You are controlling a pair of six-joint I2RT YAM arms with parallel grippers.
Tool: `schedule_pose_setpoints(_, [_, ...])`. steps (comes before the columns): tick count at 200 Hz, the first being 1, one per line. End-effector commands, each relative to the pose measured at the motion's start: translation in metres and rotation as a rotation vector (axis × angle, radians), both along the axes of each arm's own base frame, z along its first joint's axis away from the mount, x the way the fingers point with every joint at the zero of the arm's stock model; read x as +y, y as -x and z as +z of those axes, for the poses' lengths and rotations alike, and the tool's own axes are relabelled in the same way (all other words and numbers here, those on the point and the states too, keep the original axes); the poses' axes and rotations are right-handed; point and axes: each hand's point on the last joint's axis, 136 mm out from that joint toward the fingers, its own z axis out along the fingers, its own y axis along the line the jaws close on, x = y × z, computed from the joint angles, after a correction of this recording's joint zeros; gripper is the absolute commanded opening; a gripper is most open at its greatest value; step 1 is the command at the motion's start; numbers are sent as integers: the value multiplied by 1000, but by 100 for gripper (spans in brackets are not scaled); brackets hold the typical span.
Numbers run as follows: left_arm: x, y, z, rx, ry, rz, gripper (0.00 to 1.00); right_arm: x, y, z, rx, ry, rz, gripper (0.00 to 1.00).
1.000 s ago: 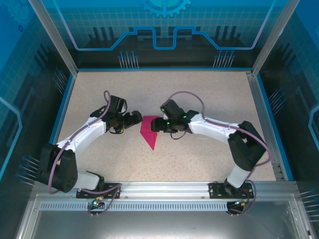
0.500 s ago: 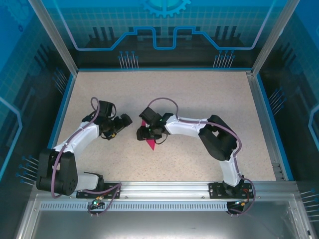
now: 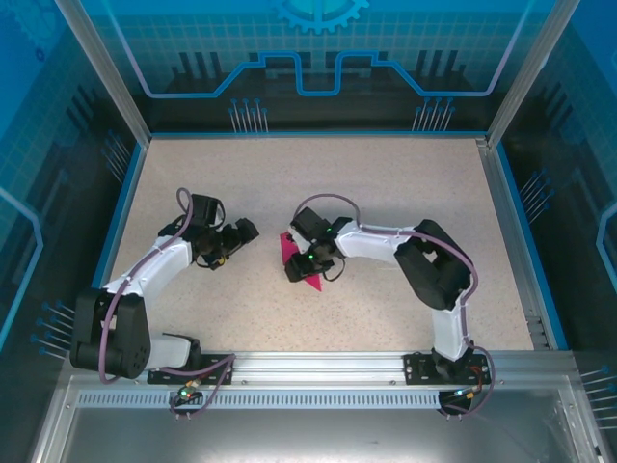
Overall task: Fold a paper plane with a square sheet of paper (pick it up from the middle)
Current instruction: Fold the wing for the fifth time at the center of the table.
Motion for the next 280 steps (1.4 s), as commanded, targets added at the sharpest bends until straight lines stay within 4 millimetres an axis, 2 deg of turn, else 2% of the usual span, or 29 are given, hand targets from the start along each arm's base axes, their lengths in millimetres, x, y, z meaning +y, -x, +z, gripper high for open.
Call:
schedule_pose_setpoints(1, [-8,0,2,-27,55,-28,99,-38,28,-11,89,53,127,53])
schedule_pose_setpoints(16, [-10,-1,4,-36,68,-27,98,-28,24,11,46,-29,122,53])
schedule_pose_setpoints(31, [-13,-1,6,-39,90,-30,99,-17,11,33,-10,-112,41,54])
schedule_pose_setpoints(58, [-25,1,7,-41,157,-53,99,-20,-13,52,-64,-183,-208,54])
schedule_pose_setpoints(94, [-42,4,7,-39,198,-93,99,-31,-21,38,-19,-203,-399,52])
schedule_pose_setpoints(157, [-81,15,1,-2,260,-189,95,-43,-28,14,42,-184,-480,50])
schedule_pose_setpoints(212, [-114,22,-12,64,311,-250,85,-58,-22,-10,124,-176,-534,47])
schedule_pose_setpoints(257, [-134,26,-22,121,331,-273,77,-65,-23,-18,183,-208,-584,44])
schedule_pose_setpoints(262, [-135,26,-24,128,331,-272,76,-72,-15,-26,204,-192,-592,44])
schedule_pose_setpoints(280, [-144,24,-24,136,349,-280,71,-75,-14,-29,223,-205,-605,44])
